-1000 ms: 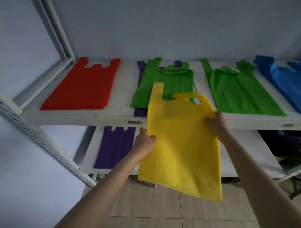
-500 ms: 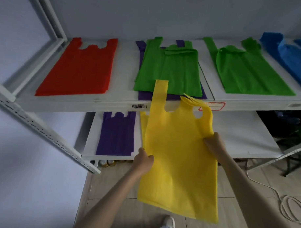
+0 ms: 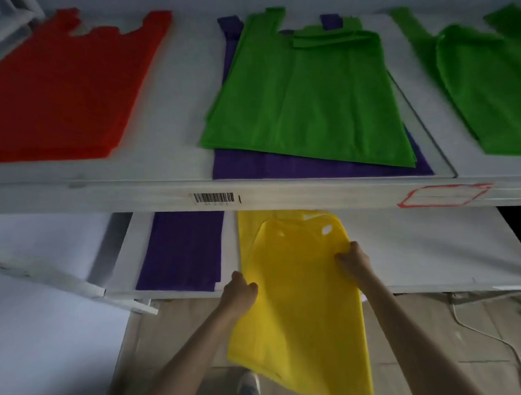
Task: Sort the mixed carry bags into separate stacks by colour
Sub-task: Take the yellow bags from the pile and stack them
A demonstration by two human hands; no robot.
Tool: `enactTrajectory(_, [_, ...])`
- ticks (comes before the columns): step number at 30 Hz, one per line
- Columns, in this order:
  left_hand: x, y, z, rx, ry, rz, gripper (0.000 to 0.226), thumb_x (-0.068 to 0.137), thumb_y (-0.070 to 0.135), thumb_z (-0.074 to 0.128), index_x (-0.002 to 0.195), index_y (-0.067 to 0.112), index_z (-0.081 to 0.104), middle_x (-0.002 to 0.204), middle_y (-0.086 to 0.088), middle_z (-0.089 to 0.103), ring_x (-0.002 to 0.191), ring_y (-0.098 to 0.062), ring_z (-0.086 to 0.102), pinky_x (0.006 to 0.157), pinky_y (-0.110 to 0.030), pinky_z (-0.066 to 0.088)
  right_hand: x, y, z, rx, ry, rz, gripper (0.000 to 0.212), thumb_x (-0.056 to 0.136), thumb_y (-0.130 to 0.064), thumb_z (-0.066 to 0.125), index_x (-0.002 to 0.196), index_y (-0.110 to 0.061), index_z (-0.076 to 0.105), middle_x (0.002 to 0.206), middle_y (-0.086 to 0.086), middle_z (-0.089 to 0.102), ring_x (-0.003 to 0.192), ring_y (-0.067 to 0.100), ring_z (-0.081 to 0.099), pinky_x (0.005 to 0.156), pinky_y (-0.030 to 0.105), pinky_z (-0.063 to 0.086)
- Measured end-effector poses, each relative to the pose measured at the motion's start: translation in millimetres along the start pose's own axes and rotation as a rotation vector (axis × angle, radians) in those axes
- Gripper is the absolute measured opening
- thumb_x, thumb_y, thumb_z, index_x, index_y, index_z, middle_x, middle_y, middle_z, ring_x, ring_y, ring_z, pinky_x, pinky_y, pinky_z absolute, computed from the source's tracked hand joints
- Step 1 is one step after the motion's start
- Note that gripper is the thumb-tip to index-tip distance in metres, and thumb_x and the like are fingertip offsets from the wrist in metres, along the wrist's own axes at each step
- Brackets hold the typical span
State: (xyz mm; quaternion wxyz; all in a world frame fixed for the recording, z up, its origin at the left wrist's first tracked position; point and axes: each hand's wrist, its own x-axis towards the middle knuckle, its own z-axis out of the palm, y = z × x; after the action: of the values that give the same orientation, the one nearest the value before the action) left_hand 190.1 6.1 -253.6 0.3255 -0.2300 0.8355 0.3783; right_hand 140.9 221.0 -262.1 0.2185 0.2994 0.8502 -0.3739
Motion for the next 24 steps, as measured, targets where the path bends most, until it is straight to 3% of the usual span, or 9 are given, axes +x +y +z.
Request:
enactTrajectory(3, [79, 16, -5, -0.037, 0.045, 0.069, 0.051, 0.099, 0.019, 0.035, 0.146, 0.004, 0.024, 0.131, -0.016, 0.050, 0.068, -0.012, 0.046, 0.048, -0.022, 0.030, 83, -24, 26, -0.046, 0.019, -0.097, 0.043, 0.093, -0.007, 0.044, 0.133, 0.007, 0.040, 0.133, 0.028, 0.049, 0.122, 0.040, 0.048, 0.096, 0.042, 0.043])
enactTrajectory(5, [129, 30, -11, -0.098, 0.092, 0.171, 0.053, 0.099, 0.019, 0.034, 0.149, 0.006, 0.019, 0.125, -0.013, 0.050, 0.068, -0.009, 0.046, 0.054, -0.023, 0.033, 134, -51, 33, 0.014, 0.103, -0.213, 0.041, 0.091, -0.005, 0.046, 0.130, 0.009, 0.044, 0.130, 0.030, 0.051, 0.120, 0.041, 0.049, 0.095, 0.042, 0.043])
enactTrajectory(7, [176, 32, -11, -0.135, 0.131, 0.233, 0.054, 0.100, 0.018, 0.032, 0.150, 0.007, 0.014, 0.108, -0.007, 0.052, 0.078, -0.012, 0.051, 0.060, -0.026, 0.033, 172, -72, 43, 0.113, 0.186, -0.309, 0.042, 0.092, -0.004, 0.048, 0.131, 0.009, 0.041, 0.132, 0.031, 0.049, 0.123, 0.041, 0.047, 0.094, 0.041, 0.040])
enactTrajectory(10, [249, 6, 13, -0.057, 0.138, 0.208, 0.049, 0.101, 0.017, 0.031, 0.146, 0.003, 0.021, 0.079, 0.001, 0.043, 0.063, -0.009, 0.042, 0.052, -0.023, 0.032, 230, -65, 81, 0.156, 0.190, -0.330, 0.049, 0.089, -0.009, 0.053, 0.132, 0.010, 0.039, 0.135, 0.031, 0.046, 0.126, 0.041, 0.044, 0.096, 0.041, 0.039])
enactTrajectory(13, [306, -24, 46, 0.027, 0.184, 0.224, 0.043, 0.099, 0.015, 0.032, 0.140, 0.003, 0.030, 0.092, -0.003, 0.049, 0.070, -0.014, 0.050, 0.050, -0.024, 0.038, 291, -36, 125, 0.153, 0.167, -0.338, 0.053, 0.083, -0.010, 0.057, 0.130, 0.009, 0.045, 0.133, 0.031, 0.049, 0.123, 0.042, 0.048, 0.091, 0.041, 0.043])
enactTrajectory(15, [330, -37, 59, 0.080, 0.251, 0.241, 0.047, 0.099, 0.015, 0.033, 0.143, 0.004, 0.025, 0.118, -0.012, 0.054, 0.098, -0.025, 0.060, 0.073, -0.035, 0.050, 315, -18, 143, 0.165, 0.195, -0.350, 0.047, 0.089, -0.003, 0.052, 0.134, 0.004, 0.041, 0.137, 0.028, 0.045, 0.126, 0.040, 0.044, 0.098, 0.042, 0.042])
enactTrajectory(17, [342, -46, 66, 0.121, 0.314, 0.226, 0.052, 0.099, 0.017, 0.034, 0.147, 0.003, 0.019, 0.136, -0.016, 0.048, 0.114, -0.031, 0.058, 0.088, -0.037, 0.049, 328, -3, 154, 0.159, 0.201, -0.353, 0.050, 0.090, -0.004, 0.050, 0.138, 0.000, 0.036, 0.139, 0.025, 0.042, 0.127, 0.038, 0.043, 0.100, 0.042, 0.041])
enactTrajectory(24, [336, -53, 74, 0.165, 0.351, 0.190, 0.057, 0.100, 0.019, 0.038, 0.149, 0.003, 0.012, 0.135, -0.017, 0.050, 0.116, -0.032, 0.059, 0.093, -0.041, 0.050, 320, 15, 163, 0.036, 0.189, -0.408, 0.060, 0.089, -0.003, 0.051, 0.143, -0.003, 0.027, 0.142, 0.024, 0.039, 0.130, 0.038, 0.040, 0.105, 0.044, 0.038])
